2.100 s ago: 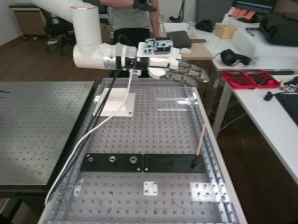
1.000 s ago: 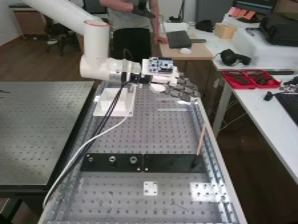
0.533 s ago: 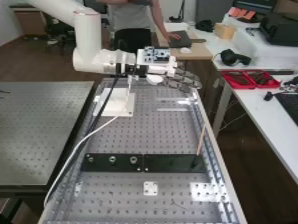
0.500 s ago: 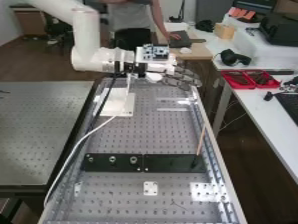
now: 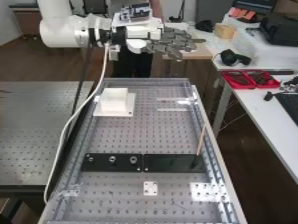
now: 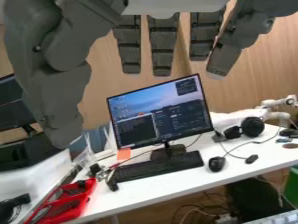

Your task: Grab the pcb board and place it in the clear container

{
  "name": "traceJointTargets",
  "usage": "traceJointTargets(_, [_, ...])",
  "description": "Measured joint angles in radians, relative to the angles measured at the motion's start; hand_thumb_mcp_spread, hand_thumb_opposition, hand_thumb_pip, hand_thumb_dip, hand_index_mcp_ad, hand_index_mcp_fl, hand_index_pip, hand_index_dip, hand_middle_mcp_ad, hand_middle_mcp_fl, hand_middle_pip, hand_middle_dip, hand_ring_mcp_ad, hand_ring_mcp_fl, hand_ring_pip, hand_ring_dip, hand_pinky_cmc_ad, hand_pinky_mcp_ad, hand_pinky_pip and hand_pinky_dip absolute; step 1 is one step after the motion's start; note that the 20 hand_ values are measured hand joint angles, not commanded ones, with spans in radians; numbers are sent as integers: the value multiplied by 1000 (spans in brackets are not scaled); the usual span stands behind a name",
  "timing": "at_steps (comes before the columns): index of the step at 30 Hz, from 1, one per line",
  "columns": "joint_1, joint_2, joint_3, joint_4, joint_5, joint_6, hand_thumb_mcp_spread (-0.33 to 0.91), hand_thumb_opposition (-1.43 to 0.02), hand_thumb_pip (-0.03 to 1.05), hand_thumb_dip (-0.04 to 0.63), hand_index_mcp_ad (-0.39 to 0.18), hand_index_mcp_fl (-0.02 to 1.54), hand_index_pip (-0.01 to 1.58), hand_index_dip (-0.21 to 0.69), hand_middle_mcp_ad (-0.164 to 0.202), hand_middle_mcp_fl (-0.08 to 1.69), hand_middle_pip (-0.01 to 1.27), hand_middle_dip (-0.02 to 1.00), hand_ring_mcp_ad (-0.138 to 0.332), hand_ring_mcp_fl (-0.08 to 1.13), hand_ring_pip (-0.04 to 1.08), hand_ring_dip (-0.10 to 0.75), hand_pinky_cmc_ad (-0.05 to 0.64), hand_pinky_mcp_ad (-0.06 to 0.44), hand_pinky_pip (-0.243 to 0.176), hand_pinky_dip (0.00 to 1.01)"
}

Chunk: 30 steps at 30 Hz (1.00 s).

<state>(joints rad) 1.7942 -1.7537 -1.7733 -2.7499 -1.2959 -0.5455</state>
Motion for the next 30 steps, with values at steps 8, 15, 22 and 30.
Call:
traceJointTargets(8, [-11,38,-9,-38,-6,-12,330,-742,543,188,-42,208,134,239,75,152,129,157,190,0,101,-23,311,148,-94,625])
traceJointTargets(15, [-18,46,-4,-55,-28,-21,330,-742,543,188,-42,206,112,243,75,154,129,157,190,0,101,-23,309,148,-93,625])
traceJointTargets(22, [-18,55,-9,-56,-35,-30,330,-742,543,188,-45,218,101,255,75,152,129,157,190,0,101,-23,309,148,-96,625])
traceJointTargets(30, [-18,64,-14,-54,-33,-20,330,-742,543,188,-45,222,101,255,75,154,129,157,190,0,101,-23,309,148,-96,625])
